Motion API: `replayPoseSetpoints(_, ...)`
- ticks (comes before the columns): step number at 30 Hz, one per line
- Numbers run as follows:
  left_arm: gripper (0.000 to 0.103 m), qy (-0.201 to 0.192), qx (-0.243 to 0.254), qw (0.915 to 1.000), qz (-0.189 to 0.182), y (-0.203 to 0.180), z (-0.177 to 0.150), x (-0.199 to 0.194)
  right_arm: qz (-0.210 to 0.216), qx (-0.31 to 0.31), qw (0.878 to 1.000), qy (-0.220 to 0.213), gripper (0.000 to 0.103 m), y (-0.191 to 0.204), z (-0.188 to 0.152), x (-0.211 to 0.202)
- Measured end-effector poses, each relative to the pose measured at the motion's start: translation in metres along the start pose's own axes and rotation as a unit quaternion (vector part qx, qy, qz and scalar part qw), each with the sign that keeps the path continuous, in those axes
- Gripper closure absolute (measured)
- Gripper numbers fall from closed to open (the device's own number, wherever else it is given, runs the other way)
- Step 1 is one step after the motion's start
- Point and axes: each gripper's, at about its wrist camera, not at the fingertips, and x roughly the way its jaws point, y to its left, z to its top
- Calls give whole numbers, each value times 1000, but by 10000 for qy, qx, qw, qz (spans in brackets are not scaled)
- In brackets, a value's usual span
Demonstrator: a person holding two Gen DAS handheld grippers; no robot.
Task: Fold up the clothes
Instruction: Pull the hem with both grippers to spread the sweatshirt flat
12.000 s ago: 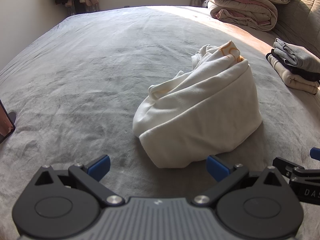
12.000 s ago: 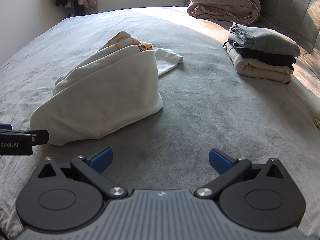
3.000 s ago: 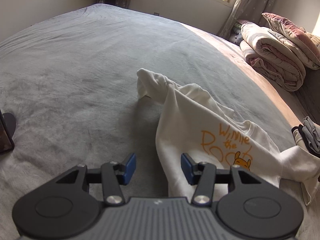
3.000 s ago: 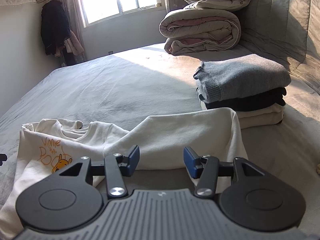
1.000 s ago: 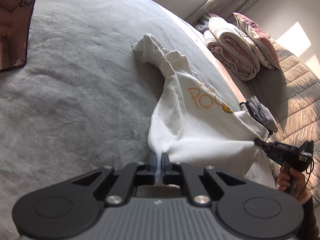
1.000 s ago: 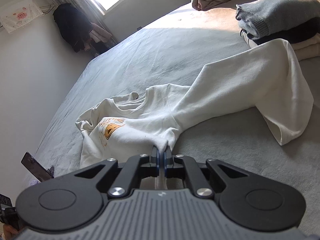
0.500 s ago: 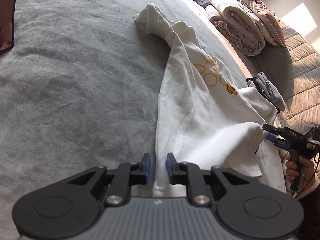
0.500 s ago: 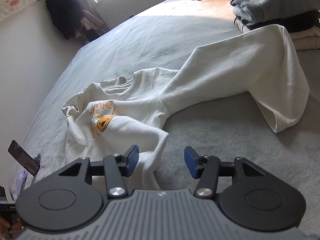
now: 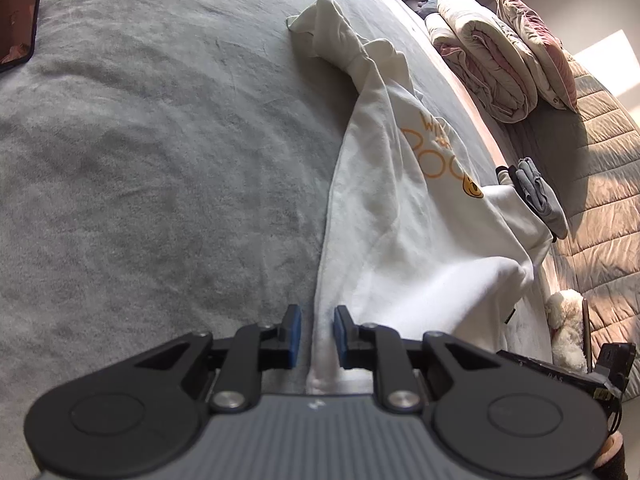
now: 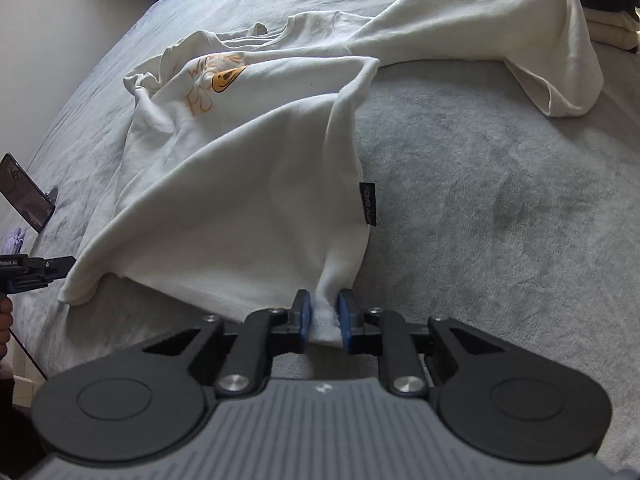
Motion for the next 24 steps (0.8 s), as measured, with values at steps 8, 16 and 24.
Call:
replayPoseSetpoints(8, 77, 47, -121, 9998, -158, 4, -1, -2, -144, 363, 9980, -489, 96, -23, 2, -56)
replayPoseSetpoints(16, 72, 324, 66, 9985, -433, -8, -11, 6, -427, 670, 9954, -541, 96, -50, -2, -62)
replayPoseSetpoints(24, 74, 826, 453, 9918, -858, -26, -34, 21, -194, 1166, 9922, -405, 88, -66, -12, -44)
